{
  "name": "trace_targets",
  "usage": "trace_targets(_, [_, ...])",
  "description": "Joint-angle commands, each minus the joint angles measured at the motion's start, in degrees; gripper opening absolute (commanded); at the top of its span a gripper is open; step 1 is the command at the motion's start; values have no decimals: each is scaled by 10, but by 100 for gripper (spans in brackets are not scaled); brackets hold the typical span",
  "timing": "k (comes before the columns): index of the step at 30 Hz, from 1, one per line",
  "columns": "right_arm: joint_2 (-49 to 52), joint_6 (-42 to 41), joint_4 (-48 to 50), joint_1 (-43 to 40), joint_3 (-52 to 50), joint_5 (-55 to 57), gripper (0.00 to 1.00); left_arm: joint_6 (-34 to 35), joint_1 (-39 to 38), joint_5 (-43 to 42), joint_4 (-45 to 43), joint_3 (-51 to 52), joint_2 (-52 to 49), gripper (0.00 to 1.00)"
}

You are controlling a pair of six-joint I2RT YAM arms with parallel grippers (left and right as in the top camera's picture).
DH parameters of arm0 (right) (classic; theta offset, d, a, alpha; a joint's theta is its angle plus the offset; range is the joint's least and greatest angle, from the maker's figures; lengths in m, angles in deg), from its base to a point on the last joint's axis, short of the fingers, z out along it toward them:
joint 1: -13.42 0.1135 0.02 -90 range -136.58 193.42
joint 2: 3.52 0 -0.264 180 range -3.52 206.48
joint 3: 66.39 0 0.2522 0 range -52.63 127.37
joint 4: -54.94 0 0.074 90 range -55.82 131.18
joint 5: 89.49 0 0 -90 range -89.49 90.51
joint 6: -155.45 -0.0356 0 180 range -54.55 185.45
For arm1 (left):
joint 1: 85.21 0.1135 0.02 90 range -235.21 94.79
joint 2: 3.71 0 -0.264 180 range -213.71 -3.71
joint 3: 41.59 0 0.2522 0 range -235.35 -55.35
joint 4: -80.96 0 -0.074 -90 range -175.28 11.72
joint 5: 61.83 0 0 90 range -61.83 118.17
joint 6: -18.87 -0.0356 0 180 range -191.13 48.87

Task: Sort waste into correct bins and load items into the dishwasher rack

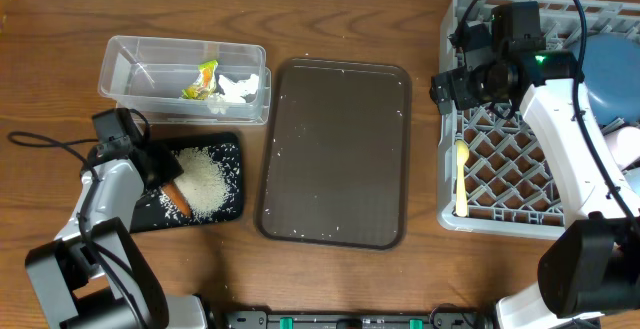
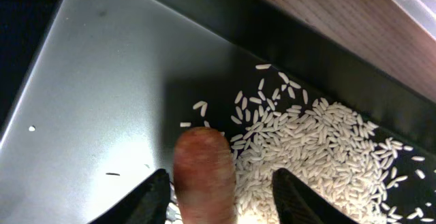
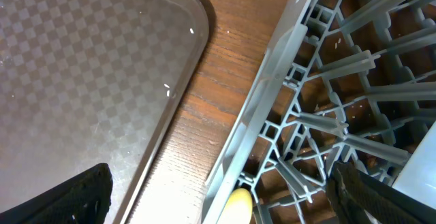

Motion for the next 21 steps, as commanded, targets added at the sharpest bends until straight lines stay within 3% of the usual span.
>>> trace_targets(1, [3,-8,0,2,0,-2,99,1,2,-20,4,-10,39,52])
trace_targets(8, [3,-29,16,2,0,-3,99,-31,-25,-85,0,-34,151,54])
trace_targets(14, [3,-115,102,-4,0,16,99,-64,-139,-102,-22,-38,195,54])
trace_targets(17, [3,-148,147,-16,0,12,99,-109,-205,-89,8,-48,186,55])
trace_targets(21, [3,-152,139,-45,0,-7,99,-125,-269,-20,101,-84,163,63])
